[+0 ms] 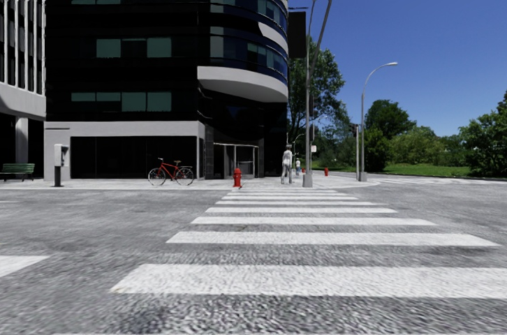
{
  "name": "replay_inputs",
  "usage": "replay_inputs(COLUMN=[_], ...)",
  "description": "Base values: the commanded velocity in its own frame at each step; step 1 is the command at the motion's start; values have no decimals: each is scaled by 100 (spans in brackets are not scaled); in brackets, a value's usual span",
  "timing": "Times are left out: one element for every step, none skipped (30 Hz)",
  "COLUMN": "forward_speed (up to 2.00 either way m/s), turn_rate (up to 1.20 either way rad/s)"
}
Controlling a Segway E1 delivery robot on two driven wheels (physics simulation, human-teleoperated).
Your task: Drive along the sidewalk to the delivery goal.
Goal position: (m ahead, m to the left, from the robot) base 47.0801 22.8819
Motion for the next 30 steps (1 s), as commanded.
replay_inputs(forward_speed=[200,200,200,200,200,200,200,200,200,200,200,200,200,200,200,200,200,200,200,200,200,200,200,200,200,200,200,200,200,200], turn_rate=[0,0,0,0,0,0,0,0,0,0,0,0,0,-1,-2,-5,-8,-8,-10,-10,-10,-11,-11,-11,-11,-12,-13,-13,-13,-13])
